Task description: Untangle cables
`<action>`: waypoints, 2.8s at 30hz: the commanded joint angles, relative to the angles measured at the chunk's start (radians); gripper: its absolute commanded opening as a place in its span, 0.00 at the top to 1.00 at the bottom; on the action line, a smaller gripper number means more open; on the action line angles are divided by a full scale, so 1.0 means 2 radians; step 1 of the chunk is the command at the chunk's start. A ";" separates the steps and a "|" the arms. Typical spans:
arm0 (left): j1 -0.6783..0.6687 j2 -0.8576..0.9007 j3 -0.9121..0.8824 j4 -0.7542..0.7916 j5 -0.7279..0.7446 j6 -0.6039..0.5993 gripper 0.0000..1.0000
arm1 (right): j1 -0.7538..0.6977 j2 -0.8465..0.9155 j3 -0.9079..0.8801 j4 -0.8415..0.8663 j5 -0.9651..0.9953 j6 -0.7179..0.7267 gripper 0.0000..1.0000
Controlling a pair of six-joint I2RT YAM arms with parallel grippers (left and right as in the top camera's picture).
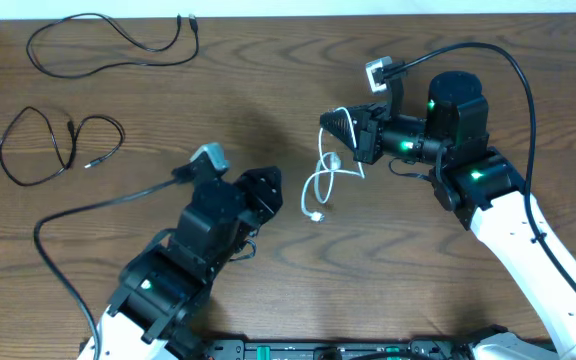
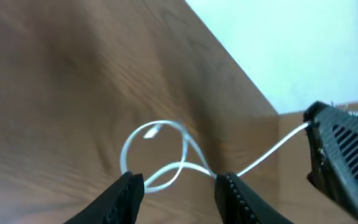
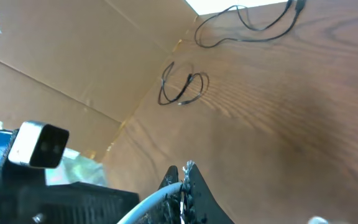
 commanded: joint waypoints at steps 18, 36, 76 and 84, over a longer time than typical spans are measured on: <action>0.001 0.045 0.008 0.161 0.145 0.223 0.62 | -0.010 -0.007 0.002 0.039 -0.123 0.150 0.99; 0.001 0.046 0.008 0.177 0.159 0.232 0.69 | -0.007 -0.007 0.002 0.041 -0.142 0.180 0.99; 0.044 0.046 0.008 0.101 -0.089 0.183 0.93 | -0.090 -0.007 0.002 -0.260 0.132 -0.050 0.01; 0.193 0.046 0.008 0.041 -0.097 0.153 0.93 | -0.090 -0.007 0.002 -0.272 0.132 -0.067 0.01</action>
